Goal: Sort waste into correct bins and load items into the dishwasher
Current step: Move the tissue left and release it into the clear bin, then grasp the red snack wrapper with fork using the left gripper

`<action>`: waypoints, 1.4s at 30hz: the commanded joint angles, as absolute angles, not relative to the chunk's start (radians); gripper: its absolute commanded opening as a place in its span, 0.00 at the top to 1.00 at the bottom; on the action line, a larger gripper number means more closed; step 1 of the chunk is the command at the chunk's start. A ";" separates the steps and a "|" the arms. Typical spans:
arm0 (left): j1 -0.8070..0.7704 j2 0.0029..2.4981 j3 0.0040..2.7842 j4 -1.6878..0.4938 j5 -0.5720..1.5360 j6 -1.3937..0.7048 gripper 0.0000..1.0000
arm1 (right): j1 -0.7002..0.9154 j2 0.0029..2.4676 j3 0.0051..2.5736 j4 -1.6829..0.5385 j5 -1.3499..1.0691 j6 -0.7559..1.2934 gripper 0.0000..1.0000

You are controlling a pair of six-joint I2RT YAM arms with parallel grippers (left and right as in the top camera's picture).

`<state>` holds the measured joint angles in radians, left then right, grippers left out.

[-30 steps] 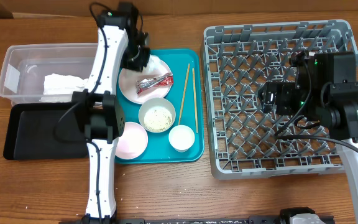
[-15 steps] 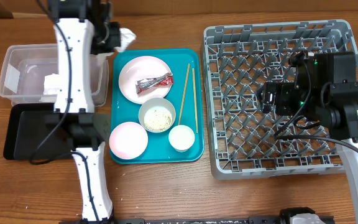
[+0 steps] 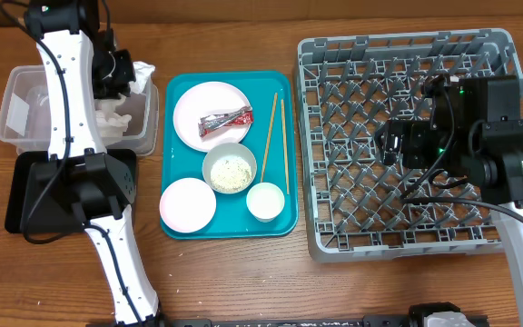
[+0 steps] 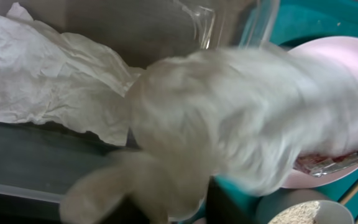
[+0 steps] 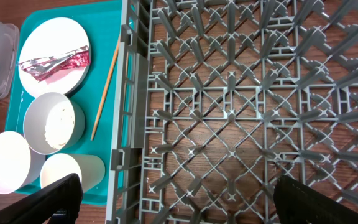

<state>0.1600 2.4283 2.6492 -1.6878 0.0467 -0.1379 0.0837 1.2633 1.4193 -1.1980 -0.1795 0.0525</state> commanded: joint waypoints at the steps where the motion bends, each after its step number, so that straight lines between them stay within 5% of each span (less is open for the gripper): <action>1: 0.166 2.413 2.638 -1.690 0.021 -0.093 0.31 | 0.077 1.259 1.446 -1.195 -0.189 0.057 0.00; 3: 0.166 2.407 2.638 -1.690 -0.010 -0.092 0.01 | 0.077 1.259 1.446 -1.195 -0.189 0.057 0.00; 12: 0.093 2.318 2.641 -1.690 0.364 0.277 0.00 | 0.077 1.259 1.446 -1.196 -0.189 0.057 0.00; 24: -0.195 2.471 2.638 -1.672 0.126 0.487 0.00 | 0.077 1.259 1.446 -1.196 -0.189 0.057 0.00; 35: -0.208 2.630 2.638 -1.659 0.113 0.486 0.00 | 0.077 1.259 1.446 -1.199 -0.189 0.057 0.00; 37: -0.208 2.645 2.638 -1.652 0.128 0.486 0.04 | 0.077 1.259 1.446 -1.199 -0.189 0.057 0.00; 39: -0.208 2.656 2.638 -1.649 0.131 0.486 0.19 | 0.077 1.259 1.446 -1.199 -0.189 0.057 0.00; 42: -0.208 2.662 2.638 -1.652 0.131 0.474 0.55 | 0.077 1.259 1.446 -1.199 -0.189 0.057 0.00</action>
